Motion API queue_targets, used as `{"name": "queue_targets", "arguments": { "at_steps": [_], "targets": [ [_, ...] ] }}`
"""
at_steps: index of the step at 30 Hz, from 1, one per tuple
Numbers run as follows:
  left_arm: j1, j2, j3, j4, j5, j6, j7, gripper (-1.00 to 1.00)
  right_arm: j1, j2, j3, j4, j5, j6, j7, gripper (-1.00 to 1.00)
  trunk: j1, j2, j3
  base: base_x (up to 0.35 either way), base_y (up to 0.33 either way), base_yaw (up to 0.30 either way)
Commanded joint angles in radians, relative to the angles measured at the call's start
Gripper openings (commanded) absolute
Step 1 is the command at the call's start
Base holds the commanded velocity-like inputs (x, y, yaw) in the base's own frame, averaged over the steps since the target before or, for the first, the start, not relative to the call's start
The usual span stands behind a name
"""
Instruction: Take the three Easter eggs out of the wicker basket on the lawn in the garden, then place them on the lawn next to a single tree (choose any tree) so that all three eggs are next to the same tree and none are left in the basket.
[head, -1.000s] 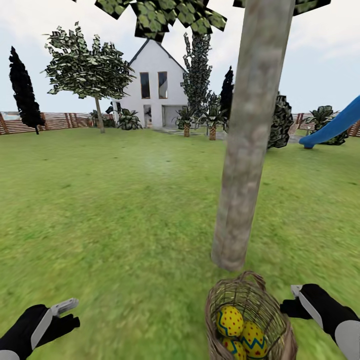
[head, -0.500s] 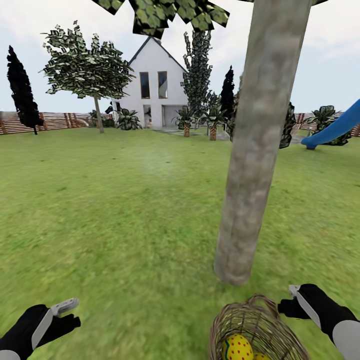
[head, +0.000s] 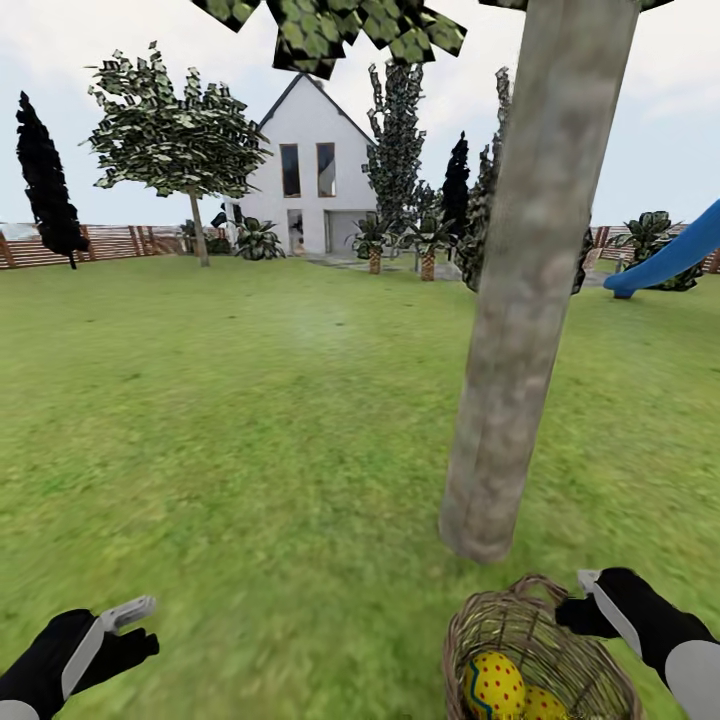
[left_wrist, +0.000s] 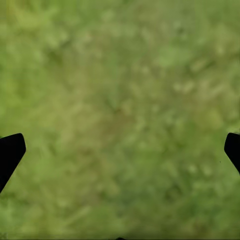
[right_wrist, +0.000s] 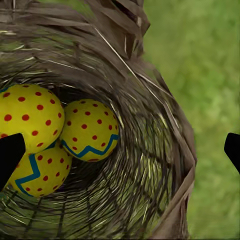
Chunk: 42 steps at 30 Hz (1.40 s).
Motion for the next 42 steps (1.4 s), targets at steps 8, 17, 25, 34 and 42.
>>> {"name": "queue_targets", "arguments": {
  "at_steps": [8, 17, 25, 34, 42],
  "targets": [
    [0.0, 0.0, 0.003, 0.0, 0.0, 0.004, -0.002, 1.0, -0.001, -0.001, 0.004, -0.002, -0.001, 0.005, 0.002, 1.0, -0.001, -0.001, -0.001, -0.248, 0.244, 0.0],
    [0.0, -0.001, 0.003, 0.0, 0.0, 0.0, -0.001, 1.0, -0.001, -0.003, 0.006, -0.002, 0.001, 0.006, 0.002, 1.0, -0.001, -0.001, -0.001, 0.147, 0.215, 0.0],
    [0.0, -0.003, 0.003, 0.001, 0.0, -0.002, 0.001, 1.0, -0.001, -0.004, 0.004, -0.002, 0.001, 0.006, 0.002, 1.0, -0.001, -0.001, -0.001, 0.261, 0.164, 0.0],
    [0.0, -0.007, 0.003, 0.001, 0.0, -0.002, 0.002, 1.0, -0.001, -0.009, 0.004, -0.002, 0.001, 0.006, 0.002, 1.0, -0.001, -0.001, -0.001, 0.029, 0.009, 0.0],
    [0.0, -0.009, 0.001, 0.001, 0.0, -0.002, 0.002, 1.0, -0.001, -0.01, 0.004, -0.003, 0.001, 0.007, 0.002, 1.0, -0.001, -0.001, -0.001, 0.0, 0.0, 0.0]
  ]
}}
